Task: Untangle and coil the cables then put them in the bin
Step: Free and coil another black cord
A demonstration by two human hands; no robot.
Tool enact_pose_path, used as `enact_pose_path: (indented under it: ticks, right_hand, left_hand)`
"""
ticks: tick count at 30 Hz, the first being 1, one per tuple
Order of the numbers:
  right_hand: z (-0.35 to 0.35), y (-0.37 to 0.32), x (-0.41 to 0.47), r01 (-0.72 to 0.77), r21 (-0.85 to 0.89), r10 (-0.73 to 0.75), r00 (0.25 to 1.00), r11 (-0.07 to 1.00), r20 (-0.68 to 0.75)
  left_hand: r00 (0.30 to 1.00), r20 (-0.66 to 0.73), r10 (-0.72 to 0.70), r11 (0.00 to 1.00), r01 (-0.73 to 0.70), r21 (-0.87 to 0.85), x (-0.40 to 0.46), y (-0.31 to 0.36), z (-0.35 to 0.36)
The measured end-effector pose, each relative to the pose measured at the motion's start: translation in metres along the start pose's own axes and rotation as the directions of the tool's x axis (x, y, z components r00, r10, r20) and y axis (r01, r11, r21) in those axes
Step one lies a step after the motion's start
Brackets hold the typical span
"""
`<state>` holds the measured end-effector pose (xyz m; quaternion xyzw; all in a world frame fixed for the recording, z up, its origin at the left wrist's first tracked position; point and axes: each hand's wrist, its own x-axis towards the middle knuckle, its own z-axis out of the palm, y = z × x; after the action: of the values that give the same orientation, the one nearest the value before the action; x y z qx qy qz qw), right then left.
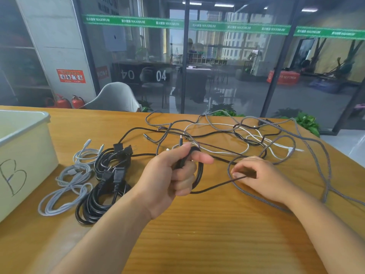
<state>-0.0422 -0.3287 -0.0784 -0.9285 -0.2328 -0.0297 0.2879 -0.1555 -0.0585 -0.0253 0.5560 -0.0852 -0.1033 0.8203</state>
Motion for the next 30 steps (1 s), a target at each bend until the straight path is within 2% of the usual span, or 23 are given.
enact_pose_path:
  ticks: [4, 7, 10, 12, 15, 20, 23, 26, 30]
  right_hand:
    - [-0.004, -0.017, -0.008, 0.02, 0.029, -0.023, 0.997, 0.999, 0.079]
    - [-0.017, -0.046, -0.02, 0.088, -0.013, -0.083, 0.975, 0.996, 0.205]
    - [-0.028, -0.068, -0.03, 0.141, 0.127, -0.177, 0.922, 0.982, 0.344]
    - [-0.028, -0.076, -0.032, 0.124, 0.232, -0.202, 0.914, 0.965, 0.351]
    - [-0.012, -0.08, -0.033, 0.148, 0.245, -0.221, 0.927, 0.958, 0.302]
    - [0.008, -0.092, -0.034, 0.099, 0.285, -0.24, 0.821, 0.954, 0.518]
    - [0.004, -0.08, -0.029, 0.092, 0.292, -0.227, 0.85, 0.952, 0.475]
    - [-0.001, -0.062, -0.023, 0.077, 0.208, -0.16, 0.894, 0.975, 0.419]
    - [-0.013, -0.041, -0.016, 0.014, 0.138, -0.048, 0.969, 0.99, 0.242]
  left_hand:
    - [0.998, -0.057, -0.008, 0.997, 0.013, 0.078, 0.004, -0.003, -0.004]
    - [0.997, -0.07, 0.012, 0.998, -0.007, 0.061, 0.004, -0.001, -0.007]
    - [0.998, -0.059, 0.025, 0.998, -0.022, 0.054, 0.004, -0.001, -0.006]
    - [0.999, -0.04, 0.014, 0.997, -0.011, 0.079, 0.003, -0.001, -0.004]
    - [1.0, 0.009, -0.009, 0.994, 0.008, 0.111, 0.001, -0.003, -0.001]
    - [0.995, 0.089, -0.034, 0.997, 0.028, 0.066, -0.001, 0.0, 0.003]
    - [0.985, 0.164, -0.061, 0.998, 0.054, 0.044, -0.002, 0.002, 0.001]
    - [0.964, 0.241, -0.109, 0.994, 0.099, 0.051, -0.003, 0.0, 0.003]
    - [0.927, 0.343, -0.152, 0.988, 0.135, 0.073, -0.003, -0.005, 0.004]
